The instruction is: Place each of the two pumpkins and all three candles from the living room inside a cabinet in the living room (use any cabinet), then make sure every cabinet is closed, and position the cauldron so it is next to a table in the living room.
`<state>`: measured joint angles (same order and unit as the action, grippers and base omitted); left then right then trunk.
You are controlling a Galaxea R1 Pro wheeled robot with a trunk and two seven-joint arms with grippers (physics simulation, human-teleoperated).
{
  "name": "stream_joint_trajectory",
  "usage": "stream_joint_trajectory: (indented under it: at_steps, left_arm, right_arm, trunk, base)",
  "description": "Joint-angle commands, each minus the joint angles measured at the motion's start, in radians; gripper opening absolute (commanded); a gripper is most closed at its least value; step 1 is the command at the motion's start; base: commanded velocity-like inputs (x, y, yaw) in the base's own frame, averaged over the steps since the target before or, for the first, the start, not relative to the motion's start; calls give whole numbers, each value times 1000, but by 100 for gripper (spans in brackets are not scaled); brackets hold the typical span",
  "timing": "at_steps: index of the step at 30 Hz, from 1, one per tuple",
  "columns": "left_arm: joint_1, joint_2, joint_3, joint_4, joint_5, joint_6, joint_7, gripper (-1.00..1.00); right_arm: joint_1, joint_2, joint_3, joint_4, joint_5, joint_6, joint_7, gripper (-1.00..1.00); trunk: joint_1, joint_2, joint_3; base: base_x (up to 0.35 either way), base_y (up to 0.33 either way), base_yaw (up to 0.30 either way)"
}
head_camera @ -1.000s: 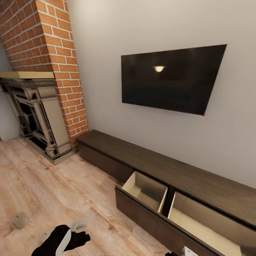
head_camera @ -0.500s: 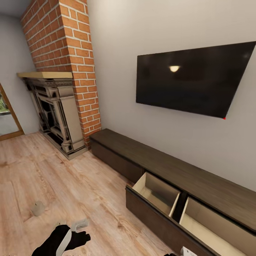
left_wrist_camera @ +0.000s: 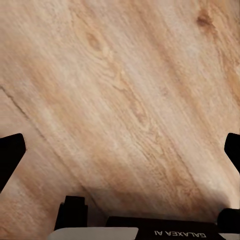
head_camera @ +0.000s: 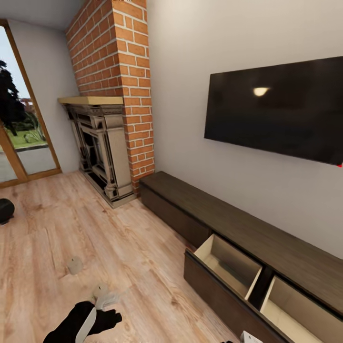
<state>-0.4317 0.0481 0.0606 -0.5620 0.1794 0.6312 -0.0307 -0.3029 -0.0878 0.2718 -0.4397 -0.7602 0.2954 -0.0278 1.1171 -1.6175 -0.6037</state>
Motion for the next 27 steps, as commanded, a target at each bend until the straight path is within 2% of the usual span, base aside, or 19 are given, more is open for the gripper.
stream_joint_trajectory:
  at_steps: [1,27]
  left_arm:
    - [-1,-1,4,-1,0,4,-3,100]
    - [0,0,5,-1,0,-4,-3,100]
  right_arm:
    - [0,-1,6,-2,-5,3,-3,100]
    - [-1,-1,6,-2,-5,2,-3,100]
  trunk:
    - [0,-1,-1]
    - [0,-1,-1]
  base:
    - [0,0,292]
    - [0,0,292]
